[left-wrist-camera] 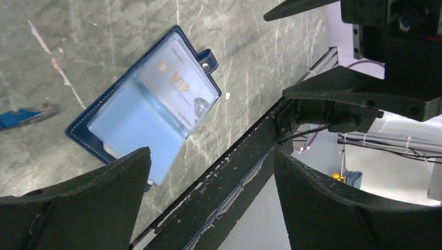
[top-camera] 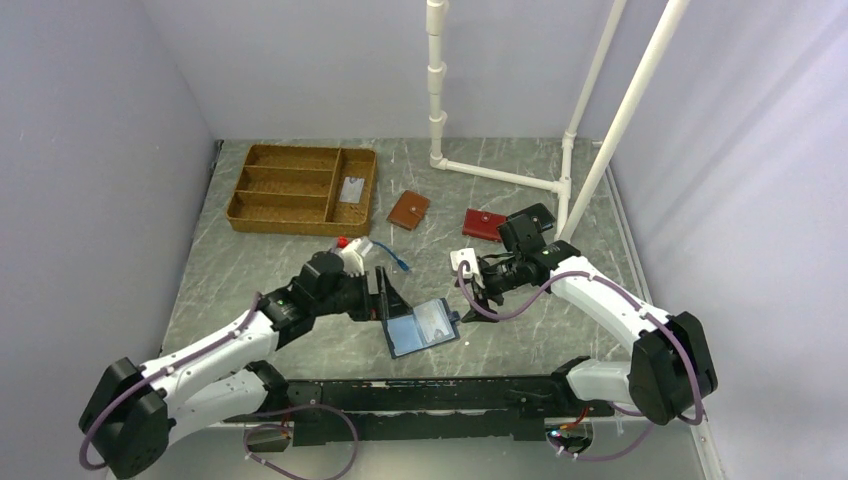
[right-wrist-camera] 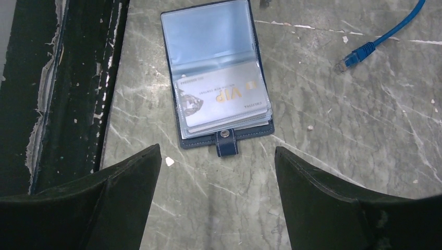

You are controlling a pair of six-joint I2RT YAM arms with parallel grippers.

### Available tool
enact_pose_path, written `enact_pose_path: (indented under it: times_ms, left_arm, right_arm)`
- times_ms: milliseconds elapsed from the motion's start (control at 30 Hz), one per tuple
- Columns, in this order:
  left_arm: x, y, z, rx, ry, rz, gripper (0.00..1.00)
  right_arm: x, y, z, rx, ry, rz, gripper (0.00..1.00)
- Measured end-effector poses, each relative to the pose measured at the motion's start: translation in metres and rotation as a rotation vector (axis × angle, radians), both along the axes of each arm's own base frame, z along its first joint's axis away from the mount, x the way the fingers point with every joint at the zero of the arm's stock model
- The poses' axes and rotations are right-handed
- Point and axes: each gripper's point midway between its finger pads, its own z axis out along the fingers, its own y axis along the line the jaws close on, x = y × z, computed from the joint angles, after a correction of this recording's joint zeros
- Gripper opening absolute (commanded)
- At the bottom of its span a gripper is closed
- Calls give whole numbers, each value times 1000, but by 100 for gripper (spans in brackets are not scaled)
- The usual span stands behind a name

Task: Take the credit cards out of the card holder
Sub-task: Remove the credit card from the card holder.

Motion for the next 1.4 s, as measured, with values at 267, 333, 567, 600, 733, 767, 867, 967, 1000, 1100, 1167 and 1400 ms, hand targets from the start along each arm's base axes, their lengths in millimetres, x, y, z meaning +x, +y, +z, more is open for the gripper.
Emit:
enact_pose_path:
  times_ms: [267, 333, 567, 600, 733, 767, 867, 967, 1000, 1100, 1167, 1400]
  left_arm:
    - [-5, -26, -5, 27, -45, -24, 92]
    - [-2, -30, -4, 16, -55, -15, 92]
    - [6, -37, -11, 9, -54, 11, 93]
    - [7, -38, -12, 10, -51, 11, 93]
    - [8, -40, -17, 0, -40, 20, 93]
    - [7, -39, -19, 1, -35, 22, 93]
    - [6, -36, -26, 3, -20, 36, 93]
    - [4, -33, -30, 1, -7, 50, 93]
    - [4, -33, -30, -4, -3, 55, 93]
    - [4, -35, -28, -23, 3, 64, 92]
    - [4, -35, -27, -32, 9, 70, 92]
    - [5, -37, -25, -48, 18, 79, 92]
  right_arm:
    - [-3, 0, -1, 9, 12, 19, 83]
    - [-4, 0, -2, 10, 13, 24, 84]
    - [-4, 0, -2, 10, 8, 29, 84]
    - [-4, 0, -2, 10, 8, 29, 84]
    - [-4, 0, -2, 10, 9, 29, 84]
    - [-4, 0, -2, 10, 9, 29, 84]
    - [-4, 0, -2, 9, 12, 28, 83]
    - [-4, 0, -4, 5, 28, 21, 84]
    - [-5, 0, -4, 4, 37, 17, 83]
    - [-6, 1, -7, 1, 74, 2, 83]
    - [-6, 2, -8, -3, 100, -15, 82]
    - [-2, 8, -9, -5, 199, -81, 81]
